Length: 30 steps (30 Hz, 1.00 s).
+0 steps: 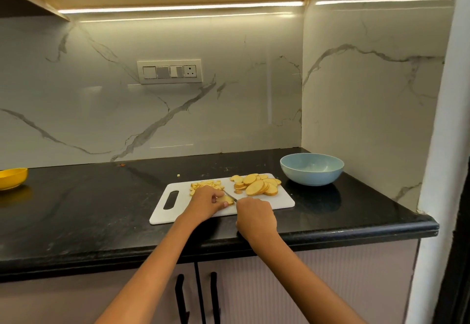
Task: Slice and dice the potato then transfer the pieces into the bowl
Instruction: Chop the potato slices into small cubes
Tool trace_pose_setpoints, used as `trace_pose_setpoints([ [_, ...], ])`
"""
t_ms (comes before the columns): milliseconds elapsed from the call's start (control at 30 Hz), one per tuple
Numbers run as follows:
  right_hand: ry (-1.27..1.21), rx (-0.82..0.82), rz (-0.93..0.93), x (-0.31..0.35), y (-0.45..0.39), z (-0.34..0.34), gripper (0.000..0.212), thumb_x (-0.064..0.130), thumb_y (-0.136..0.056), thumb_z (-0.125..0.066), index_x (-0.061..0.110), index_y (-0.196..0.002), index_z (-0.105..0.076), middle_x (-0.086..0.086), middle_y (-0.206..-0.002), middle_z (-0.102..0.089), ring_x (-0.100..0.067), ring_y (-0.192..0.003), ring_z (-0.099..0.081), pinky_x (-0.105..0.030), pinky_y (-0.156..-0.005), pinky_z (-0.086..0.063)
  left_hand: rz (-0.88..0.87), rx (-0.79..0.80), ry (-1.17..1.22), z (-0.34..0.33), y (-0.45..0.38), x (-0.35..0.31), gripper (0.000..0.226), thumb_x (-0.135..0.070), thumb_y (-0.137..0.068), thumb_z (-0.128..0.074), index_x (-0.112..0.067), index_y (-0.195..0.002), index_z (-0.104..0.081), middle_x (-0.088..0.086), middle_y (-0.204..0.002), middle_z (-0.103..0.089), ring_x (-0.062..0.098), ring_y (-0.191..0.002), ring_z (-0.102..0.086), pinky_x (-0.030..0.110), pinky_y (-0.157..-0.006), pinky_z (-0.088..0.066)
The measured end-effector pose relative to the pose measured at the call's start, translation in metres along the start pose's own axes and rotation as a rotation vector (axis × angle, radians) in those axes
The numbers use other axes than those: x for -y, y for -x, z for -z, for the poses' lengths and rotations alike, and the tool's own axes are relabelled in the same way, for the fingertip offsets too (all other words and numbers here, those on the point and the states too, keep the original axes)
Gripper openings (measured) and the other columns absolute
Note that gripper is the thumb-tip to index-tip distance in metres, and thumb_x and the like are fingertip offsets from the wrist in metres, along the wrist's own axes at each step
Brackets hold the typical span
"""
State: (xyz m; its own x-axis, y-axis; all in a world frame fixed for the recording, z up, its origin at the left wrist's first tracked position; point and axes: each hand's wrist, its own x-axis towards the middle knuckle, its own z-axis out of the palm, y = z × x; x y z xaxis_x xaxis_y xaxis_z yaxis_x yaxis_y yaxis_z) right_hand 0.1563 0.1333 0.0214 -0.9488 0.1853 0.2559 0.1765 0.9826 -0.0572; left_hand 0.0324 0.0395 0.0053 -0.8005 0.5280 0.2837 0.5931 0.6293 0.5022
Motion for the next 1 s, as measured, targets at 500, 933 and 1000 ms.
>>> trace_pose_setpoints([
  [500,-0.082,-0.015,-0.065,-0.003,0.006,-0.002,0.028,0.019,-0.097,-0.047,0.01,-0.123,-0.053,-0.008,-0.113,-0.06,-0.02,-0.098,-0.06,-0.028,-0.082,-0.046,0.066,0.088,-0.038,0.011,-0.001,-0.01,0.033,-0.025,-0.087,-0.064,-0.008,-0.116,-0.065,0.006,-0.116,-0.064,0.015,-0.099,-0.055,0.02,-0.08,-0.038],
  [933,-0.067,-0.024,-0.046,0.0,0.004,-0.002,0.026,0.018,-0.097,-0.046,0.008,-0.12,-0.054,-0.009,-0.113,-0.06,-0.021,-0.098,-0.06,-0.028,-0.08,-0.046,0.049,-0.114,0.082,-0.005,0.012,-0.001,0.039,-0.021,-0.087,-0.064,-0.004,-0.122,-0.06,0.013,-0.119,-0.062,0.012,-0.093,-0.051,0.018,-0.079,-0.035],
  [1000,-0.083,-0.025,-0.061,0.0,0.005,-0.002,0.027,0.019,-0.097,-0.046,0.008,-0.121,-0.053,-0.009,-0.114,-0.059,-0.021,-0.099,-0.06,-0.029,-0.081,-0.046,0.051,-0.123,0.091,-0.006,0.012,0.0,0.038,-0.021,-0.087,-0.064,-0.004,-0.12,-0.061,0.012,-0.12,-0.062,0.017,-0.099,-0.054,0.018,-0.079,-0.035],
])
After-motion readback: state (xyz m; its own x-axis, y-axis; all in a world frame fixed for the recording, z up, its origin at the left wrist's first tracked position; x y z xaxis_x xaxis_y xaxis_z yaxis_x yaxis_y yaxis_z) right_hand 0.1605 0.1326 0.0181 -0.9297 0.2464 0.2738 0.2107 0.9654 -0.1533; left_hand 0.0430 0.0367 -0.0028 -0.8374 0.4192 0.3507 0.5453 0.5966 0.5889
